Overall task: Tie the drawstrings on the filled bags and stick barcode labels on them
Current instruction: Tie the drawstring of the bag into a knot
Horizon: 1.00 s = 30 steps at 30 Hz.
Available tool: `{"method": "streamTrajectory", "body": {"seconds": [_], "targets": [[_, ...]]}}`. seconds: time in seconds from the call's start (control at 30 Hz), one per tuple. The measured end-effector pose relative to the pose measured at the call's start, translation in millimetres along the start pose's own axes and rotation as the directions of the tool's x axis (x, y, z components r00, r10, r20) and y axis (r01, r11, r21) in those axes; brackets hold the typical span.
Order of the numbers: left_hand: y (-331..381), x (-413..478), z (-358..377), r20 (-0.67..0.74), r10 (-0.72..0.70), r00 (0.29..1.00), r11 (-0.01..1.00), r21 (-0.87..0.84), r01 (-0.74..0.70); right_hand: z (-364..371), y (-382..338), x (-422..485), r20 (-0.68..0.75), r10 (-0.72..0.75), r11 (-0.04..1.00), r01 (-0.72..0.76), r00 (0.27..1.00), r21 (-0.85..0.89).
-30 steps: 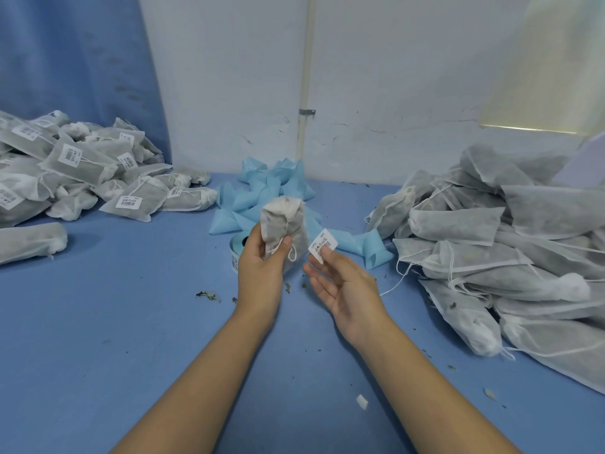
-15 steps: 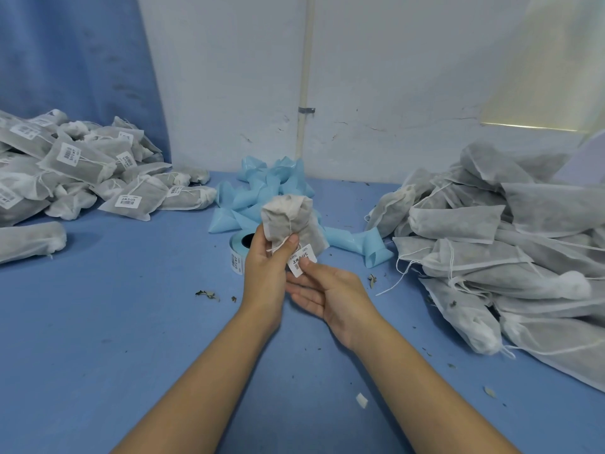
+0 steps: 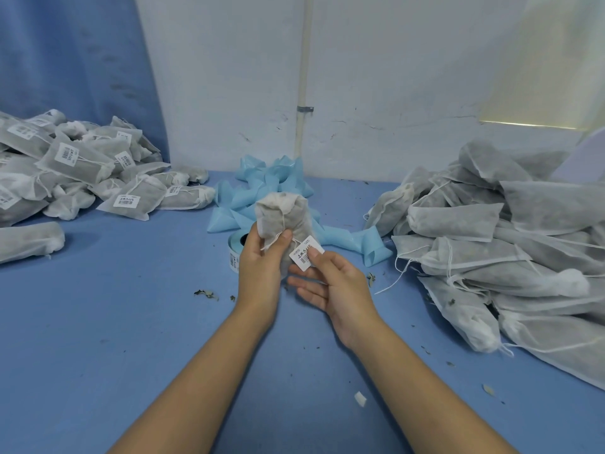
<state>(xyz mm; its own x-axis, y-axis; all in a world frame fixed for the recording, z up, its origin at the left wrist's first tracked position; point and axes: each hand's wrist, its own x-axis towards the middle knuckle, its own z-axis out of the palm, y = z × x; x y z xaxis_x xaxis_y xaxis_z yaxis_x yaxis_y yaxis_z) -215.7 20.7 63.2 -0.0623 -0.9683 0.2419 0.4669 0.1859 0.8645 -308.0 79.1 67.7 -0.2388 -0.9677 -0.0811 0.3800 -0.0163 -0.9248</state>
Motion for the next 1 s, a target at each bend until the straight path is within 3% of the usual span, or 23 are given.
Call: {"method": "streamTrajectory", "body": {"seconds": [0.17,0.33,0.5,0.63,0.77,1.0], "targets": [[0,-3,2,0.022,0.043,0.999,0.998,0.042,-0.044,-1,2,2,-0.008,0.008,0.999,-0.008,1.0,-0.052],[1,-4,-1,0.04,0.118,0.992,0.986,0.11,-0.121,0,7,4,-0.042,-0.023,0.973,0.013,0.999,-0.23],[3,-1,-4,0.014,0.117,0.993,0.98,0.159,-0.118,3,10,5,-0.137,-0.075,0.944,0.026,0.988,-0.329],[7,1,-6,-0.032,0.052,0.998,0.986,0.162,-0.046,1,10,6,-0.128,-0.097,0.961,0.059,0.987,-0.27],[7,0,-7,-0.018,-0.102,0.995,0.984,0.145,0.104,-6,6,6,-0.02,-0.097,0.972,0.091,0.995,-0.217],[3,-6,-3,0.181,-0.217,0.959,0.974,0.112,0.199,-15,3,11,-0.081,-0.092,0.987,0.102,0.992,0.123]]}}
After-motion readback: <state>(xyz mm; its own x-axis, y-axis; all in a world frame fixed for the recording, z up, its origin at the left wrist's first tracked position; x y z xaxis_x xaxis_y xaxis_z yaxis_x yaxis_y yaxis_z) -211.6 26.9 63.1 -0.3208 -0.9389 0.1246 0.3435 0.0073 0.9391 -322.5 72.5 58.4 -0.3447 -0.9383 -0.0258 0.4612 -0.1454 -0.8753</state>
